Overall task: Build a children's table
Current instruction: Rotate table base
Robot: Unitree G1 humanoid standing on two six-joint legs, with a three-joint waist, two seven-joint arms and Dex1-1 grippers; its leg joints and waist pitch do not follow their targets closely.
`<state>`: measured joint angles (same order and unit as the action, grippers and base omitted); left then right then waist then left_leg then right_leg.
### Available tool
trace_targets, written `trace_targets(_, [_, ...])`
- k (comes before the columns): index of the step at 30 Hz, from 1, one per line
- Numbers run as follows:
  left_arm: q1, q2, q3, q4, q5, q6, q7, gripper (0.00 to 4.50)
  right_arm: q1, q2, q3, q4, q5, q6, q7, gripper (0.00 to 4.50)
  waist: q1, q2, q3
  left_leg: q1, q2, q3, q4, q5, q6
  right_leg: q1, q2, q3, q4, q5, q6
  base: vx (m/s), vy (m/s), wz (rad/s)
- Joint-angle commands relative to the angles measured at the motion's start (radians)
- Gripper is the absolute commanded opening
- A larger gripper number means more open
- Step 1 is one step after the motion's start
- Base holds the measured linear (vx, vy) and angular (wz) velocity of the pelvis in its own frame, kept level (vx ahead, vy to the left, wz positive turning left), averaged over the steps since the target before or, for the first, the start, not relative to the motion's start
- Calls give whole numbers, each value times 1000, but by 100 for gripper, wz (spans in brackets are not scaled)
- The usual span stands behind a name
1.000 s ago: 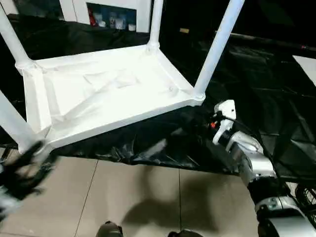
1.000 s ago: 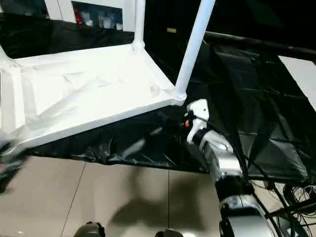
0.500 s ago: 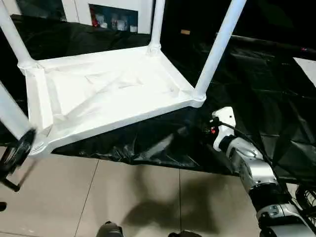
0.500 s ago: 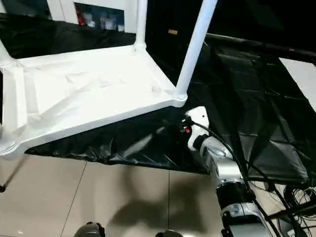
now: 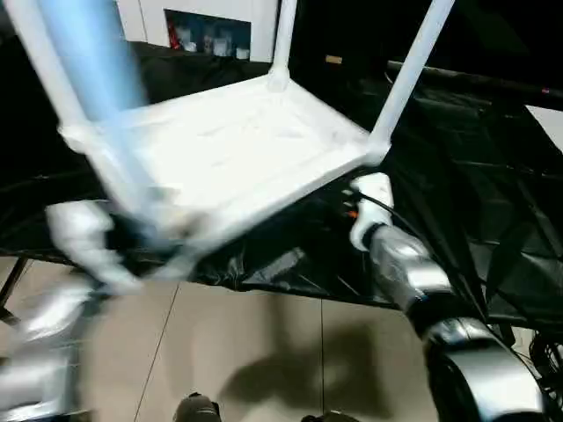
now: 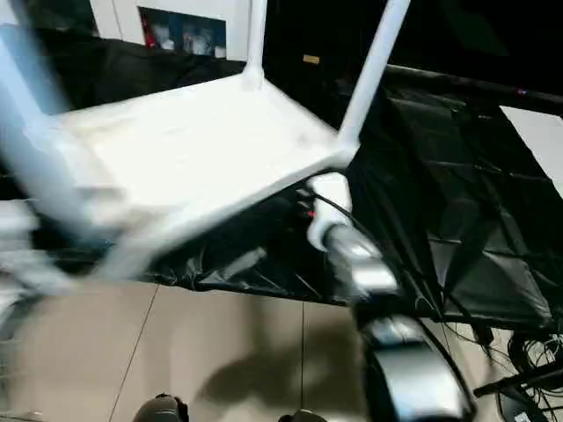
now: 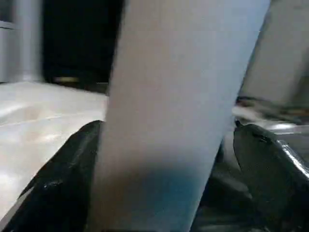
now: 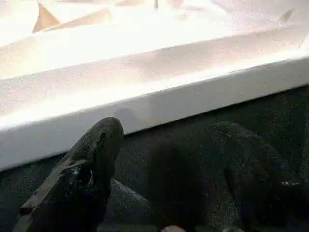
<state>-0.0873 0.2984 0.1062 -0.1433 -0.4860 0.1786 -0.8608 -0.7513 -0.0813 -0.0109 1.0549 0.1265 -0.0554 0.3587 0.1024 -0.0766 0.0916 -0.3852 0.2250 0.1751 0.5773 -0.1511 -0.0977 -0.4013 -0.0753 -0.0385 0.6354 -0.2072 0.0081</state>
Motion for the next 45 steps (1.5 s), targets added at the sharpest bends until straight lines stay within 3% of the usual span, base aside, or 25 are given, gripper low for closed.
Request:
trace_targets(1, [-37,-30,-63,-12,-7,11,-11,442,-18,2,-5,43,-13,-6,-19,342,-3,22,-77,21,0,13,-59,-178,-19,44,-39,32,-53,30,-215,0,0,0])
trace_targets(8, [-226,-227,-211,138,63,-35,-10,442,-73,35,-54,117,28,-38,-12,342,-8,24,-80,19,0,11,-57,-215,-22,47,-43,32,-58,-23,-205,0,0,0])
trace_targets(9, [-269,-270,-232,188,78,-55,-6,442,-73,32,-64,122,37,-44,-6,342,-6,42,-83,22,0,9,-56,-220,-24,45,-44,32,-57,-20,-208,0,0,0])
trace_targets(10, [-296,-296,-245,219,86,-68,-3,442,-73,29,-69,126,41,-48,-2,342,-10,29,-83,22,1,11,-53,-231,-21,47,-42,32,-59,-14,-217,0,0,0])
trace_targets(11, [-331,-325,-259,268,100,-89,7,442,-70,21,-74,134,39,-56,-3,342,-8,43,-85,21,0,8,-52,-226,-21,47,-44,32,-57,-4,-221,0,0,0])
trace_targets(12, [-347,-337,-264,291,106,-100,11,442,-69,17,-76,138,36,-60,-4,342,-13,34,-83,18,-2,11,-52,-224,-15,48,-40,31,-60,2,-221,0,0,0])
trace_targets(13, [-380,-364,-268,347,117,-123,21,442,-61,7,-85,140,39,-65,-5,342,-12,51,-88,18,-3,8,-49,-215,-16,52,-42,31,-55,24,-230,0,0,0])
trace_targets(14, [-405,-385,-271,389,125,-142,29,442,-53,-1,-92,142,41,-70,-5,342,-15,56,-87,18,-5,8,-48,-217,-13,51,-40,31,-59,28,-233,0,0,0])
trace_targets(15, [-419,-397,-272,414,129,-152,32,442,-49,-6,-96,142,44,-73,-3,342,-13,43,-89,19,-4,11,-45,-219,-3,55,-40,31,-59,33,-243,0,0,0])
trace_targets(16, [-436,-419,-279,445,132,-160,30,442,-37,-14,-104,139,51,-76,8,342,-14,63,-90,12,-8,9,-43,-200,19,59,-44,31,-60,42,-254,0,0,0])
trace_targets(17, [-442,-429,-284,456,133,-162,29,442,-32,-17,-108,138,55,-77,13,342,-14,63,-90,12,-8,9,-43,-200,19,59,-44,31,-60,42,-254,0,0,0])
trace_targets(18, [-448,-440,-286,469,135,-165,26,442,-29,-19,-114,141,57,-80,18,342,-15,51,-93,11,-8,10,-39,-190,35,63,-43,32,-60,53,-265,0,0,0])
trace_targets(19, [-453,-447,-287,479,137,-169,24,442,-28,-20,-119,144,57,-82,21,342,-13,51,-96,9,-8,10,-37,-166,55,66,-44,31,-56,73,-277,0,0,0])
trace_targets(20, [-450,-456,-295,482,141,-170,20,442,-23,-20,-118,144,54,-85,36,342,-14,53,-96,7,-8,11,-36,-156,64,65,-44,31,-56,79,-281,0,0,0])
trace_targets(21, [-452,-463,-299,492,145,-177,15,442,-22,-19,-118,147,52,-90,47,342,-18,68,-93,7,-7,10,-37,-161,71,62,-43,29,-60,77,-290,0,0,0])
trace_targets(22, [-450,-468,-304,505,158,-188,20,442,-22,-16,-118,151,50,-94,56,342,-19,64,-93,9,-6,10,-36,-173,80,62,-41,28,-61,58,-299,0,0,0])
trace_targets(26, [-454,-469,-303,536,174,-218,26,442,-30,-6,-123,161,58,-95,77,342,-20,69,-91,12,-3,9,-39,-199,81,58,-42,27,-67,-4,-299,0,0,0])
trace_targets(27, [-454,-467,-303,542,182,-224,34,442,-35,2,-122,164,58,-96,87,342,-22,62,-88,12,-2,9,-41,-212,78,57,-42,27,-69,-23,-297,0,0,0])
trace_targets(29, [-469,-465,-289,581,198,-265,54,442,-56,29,-112,179,43,-95,104,342,-23,63,-86,12,-2,9,-43,-224,73,55,-44,26,-72,-67,-286,0,0,0])
trace_targets(30, [-469,-465,-289,581,198,-265,54,442,-56,29,-112,179,43,-95,104,342,-24,53,-87,12,-2,9,-44,-229,73,56,-44,26,-75,-81,-281,0,0,0])
trace_targets(31, [-474,-465,-285,593,203,-276,59,442,-64,36,-108,184,39,-97,103,342,-25,59,-86,13,-1,8,-45,-237,68,54,-46,26,-74,-99,-278,0,0,0])
trace_targets(33, [-479,-466,-279,607,215,-298,73,442,-81,45,-106,192,34,-100,93,342,-30,48,-83,10,-2,8,-47,-247,65,53,-46,25,-77,-135,-265,0,0,0])
trace_targets(34, [-480,-467,-276,610,216,-305,74,442,-86,47,-109,194,34,-100,91,342,-35,54,-82,9,-2,6,-49,-253,59,52,-49,25,-81,-170,-252,0,0,0])
trace_targets(36, [-480,-469,-273,611,216,-310,74,442,-95,51,-113,196,35,-100,96,342,-37,48,-82,8,-2,7,-49,-249,59,52,-48,24,-81,-171,-248,0,0,0])
trace_targets(45, [-479,-484,-269,611,242,-344,113,442,-136,56,-99,219,-1,-115,47,342,-38,48,-85,7,-1,9,-44,-182,98,50,-48,25,-69,-52,-278,0,0,0])
